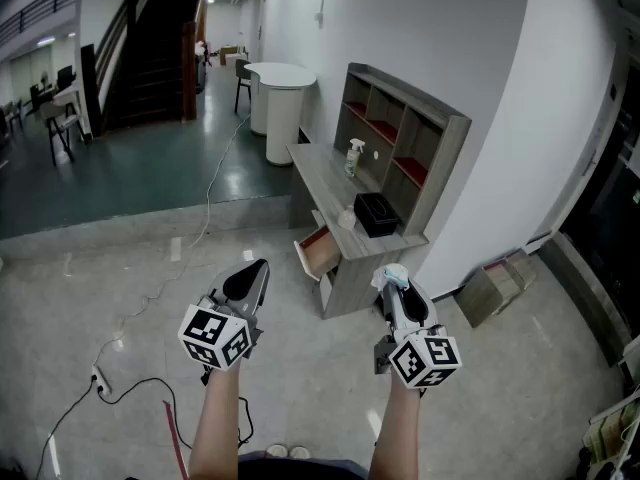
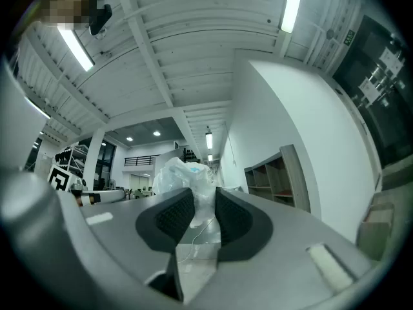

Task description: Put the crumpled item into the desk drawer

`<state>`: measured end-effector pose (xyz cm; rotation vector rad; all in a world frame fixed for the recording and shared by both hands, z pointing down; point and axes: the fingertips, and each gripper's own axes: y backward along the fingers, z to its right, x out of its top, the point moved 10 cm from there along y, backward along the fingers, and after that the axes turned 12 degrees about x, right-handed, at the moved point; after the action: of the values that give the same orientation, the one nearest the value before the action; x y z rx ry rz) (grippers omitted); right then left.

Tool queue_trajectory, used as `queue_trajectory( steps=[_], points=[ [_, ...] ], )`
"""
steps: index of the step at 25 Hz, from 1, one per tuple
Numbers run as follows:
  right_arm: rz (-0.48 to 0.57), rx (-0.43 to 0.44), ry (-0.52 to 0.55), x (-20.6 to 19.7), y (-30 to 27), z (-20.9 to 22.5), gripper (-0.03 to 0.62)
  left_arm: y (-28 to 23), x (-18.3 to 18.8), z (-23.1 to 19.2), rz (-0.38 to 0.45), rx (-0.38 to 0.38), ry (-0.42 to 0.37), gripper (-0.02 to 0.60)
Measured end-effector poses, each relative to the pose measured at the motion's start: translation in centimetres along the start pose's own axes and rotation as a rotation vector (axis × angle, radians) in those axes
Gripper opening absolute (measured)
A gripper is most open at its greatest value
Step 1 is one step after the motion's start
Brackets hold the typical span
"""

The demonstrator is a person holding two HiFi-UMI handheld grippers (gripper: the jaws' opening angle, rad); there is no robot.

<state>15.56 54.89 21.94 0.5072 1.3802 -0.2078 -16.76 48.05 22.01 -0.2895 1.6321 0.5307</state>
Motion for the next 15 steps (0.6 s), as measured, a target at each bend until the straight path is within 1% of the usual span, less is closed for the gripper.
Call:
queue_trajectory(
  steps=[15],
  points=[
    [-0.009, 0.011, -0.023, -0.8, -1.2, -0.6, 0.112, 0.0, -0.5, -1.3, -0.016, 0.005, 0.007, 0.003]
  ],
)
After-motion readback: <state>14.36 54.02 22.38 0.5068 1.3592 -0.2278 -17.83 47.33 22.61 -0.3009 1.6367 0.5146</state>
